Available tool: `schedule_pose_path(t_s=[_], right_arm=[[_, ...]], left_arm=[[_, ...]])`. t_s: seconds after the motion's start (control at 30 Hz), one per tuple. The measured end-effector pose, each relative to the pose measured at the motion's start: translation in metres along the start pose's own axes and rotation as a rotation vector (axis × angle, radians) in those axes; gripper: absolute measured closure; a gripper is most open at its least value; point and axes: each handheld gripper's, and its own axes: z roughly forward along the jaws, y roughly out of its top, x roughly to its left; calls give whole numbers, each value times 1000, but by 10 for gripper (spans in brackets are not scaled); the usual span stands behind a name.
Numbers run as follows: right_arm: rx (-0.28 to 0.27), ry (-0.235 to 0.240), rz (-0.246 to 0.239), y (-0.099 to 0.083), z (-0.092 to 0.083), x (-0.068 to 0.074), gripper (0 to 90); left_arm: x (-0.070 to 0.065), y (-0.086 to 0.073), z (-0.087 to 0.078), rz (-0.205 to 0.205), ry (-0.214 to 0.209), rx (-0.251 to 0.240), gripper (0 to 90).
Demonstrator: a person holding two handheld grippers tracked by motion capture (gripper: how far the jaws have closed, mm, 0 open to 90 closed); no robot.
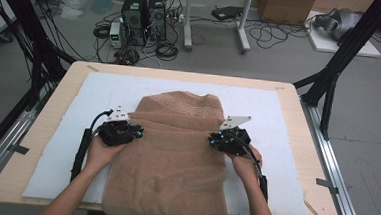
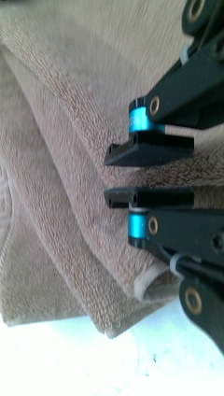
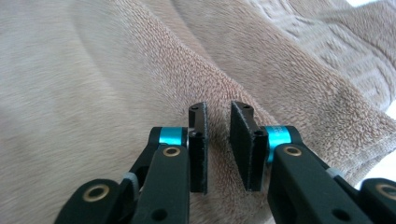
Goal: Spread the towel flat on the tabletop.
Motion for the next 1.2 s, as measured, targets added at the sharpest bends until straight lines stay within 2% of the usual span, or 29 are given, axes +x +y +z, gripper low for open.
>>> schedule_pose_path(t_s=[0.13, 0.3, 0.37, 0.4, 0.47, 0.53, 0.57, 0.63, 0.67, 0.7, 0.8, 0.87, 0.93, 1.0, 1.1, 1.2], right_arm=[[-26, 5, -31, -4, -20, 13, 691], [-53, 13, -68, -15, -46, 31, 655], [-74, 46, -73, -19, -54, 37, 655], [-82, 64, -71, -21, -57, 40, 654], [-73, 107, -86, -24, -59, 48, 653], [-61, 142, -96, -27, -58, 53, 633], [-37, 160, -96, -30, -55, 55, 611], [6, 155, -99, -33, -46, 54, 588], [8, 156, -88, -34, -42, 52, 582], [12, 163, -71, -34, -37, 51, 579], [40, 163, -65, -32, -21, 46, 579], [65, 165, -70, -29, -8, 44, 629], [75, 205, -67, -25, 1, 42, 756], [79, 209, -78, -22, 2, 42, 810], [87, 189, -102, -14, -1, 44, 816], [72, 185, -85, -10, -2, 40, 815]], left_arm=[[-10, -5, -15, 36, -17, -12, 669], [-24, -20, -27, 83, -41, -1, 630], [-28, -25, -30, 96, -41, 15, 610], [-30, -28, -32, 101, -43, 8, 604], [-32, -33, -33, 97, -61, 6, 598], [-36, -38, -34, 106, -69, 18, 582], [-38, -40, -33, 114, -68, 30, 571], [-39, -43, -30, 121, -67, 48, 549], [-39, -45, -28, 117, -68, 53, 550], [-38, -46, -27, 120, -71, 60, 562], [-38, -47, -23, 136, -62, 56, 654], [-36, -46, -23, 121, -55, 57, 713], [-34, -46, -24, 113, -56, 55, 770], [-34, -46, -24, 115, -44, 46, 808], [-34, -43, -26, 117, -32, 35, 820], [-27, -42, -27, 91, -7, 19, 822]])
